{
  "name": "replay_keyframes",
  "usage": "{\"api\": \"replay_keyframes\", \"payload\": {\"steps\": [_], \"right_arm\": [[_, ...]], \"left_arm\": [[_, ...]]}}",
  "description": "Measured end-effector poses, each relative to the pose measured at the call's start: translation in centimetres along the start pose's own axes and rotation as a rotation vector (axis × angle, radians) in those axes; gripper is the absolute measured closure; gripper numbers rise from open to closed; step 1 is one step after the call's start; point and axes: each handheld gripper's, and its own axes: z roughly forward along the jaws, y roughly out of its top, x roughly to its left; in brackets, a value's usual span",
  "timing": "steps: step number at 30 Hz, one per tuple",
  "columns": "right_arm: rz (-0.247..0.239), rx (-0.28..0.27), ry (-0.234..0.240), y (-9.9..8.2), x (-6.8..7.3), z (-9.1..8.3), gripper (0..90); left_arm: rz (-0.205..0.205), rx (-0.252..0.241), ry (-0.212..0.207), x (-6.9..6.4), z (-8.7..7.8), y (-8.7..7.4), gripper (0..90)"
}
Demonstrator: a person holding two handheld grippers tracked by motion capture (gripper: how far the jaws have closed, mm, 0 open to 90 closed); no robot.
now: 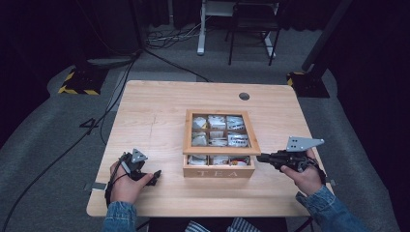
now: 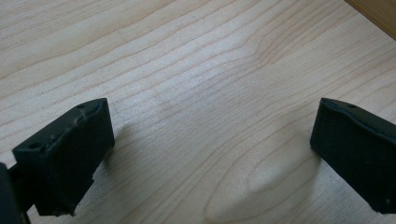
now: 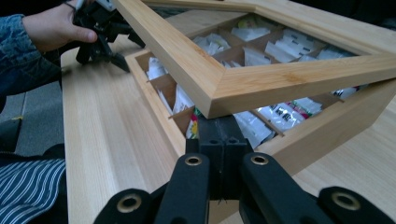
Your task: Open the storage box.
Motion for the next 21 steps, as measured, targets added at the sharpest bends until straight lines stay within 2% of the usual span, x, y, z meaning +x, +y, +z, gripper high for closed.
{"api": "replay_keyframes", "payload": {"steps": [5,11,13,14,15,17,21], "right_arm": [[0.002,-0.041,-0.012,1.2,-0.3,-0.2,90.0],[-0.016,-0.065,-0.026,2.5,-0.5,0.2,90.0],[-0.026,-0.053,-0.072,3.3,-0.4,0.7,90.0],[-0.026,-0.053,-0.072,3.3,-0.4,0.7,90.0],[-0.025,-0.041,-0.100,4.0,-0.8,1.3,90.0],[-0.006,-0.055,-0.103,4.3,-1.1,1.6,90.0],[-0.001,-0.084,-0.121,5.1,-1.3,1.6,90.0]], "left_arm": [[-0.009,0.000,0.004,0.0,0.2,0.2,0.1],[-0.009,0.000,0.004,0.0,0.2,0.3,0.1],[-0.010,-0.001,0.003,0.0,0.2,0.3,0.1],[-0.012,-0.002,0.001,-0.1,0.3,0.3,0.1],[-0.011,0.001,-0.003,-0.1,0.3,0.3,0.1],[-0.010,0.001,-0.003,-0.1,0.3,0.3,0.1],[-0.012,0.001,-0.002,-0.1,0.3,0.3,0.1]]}}
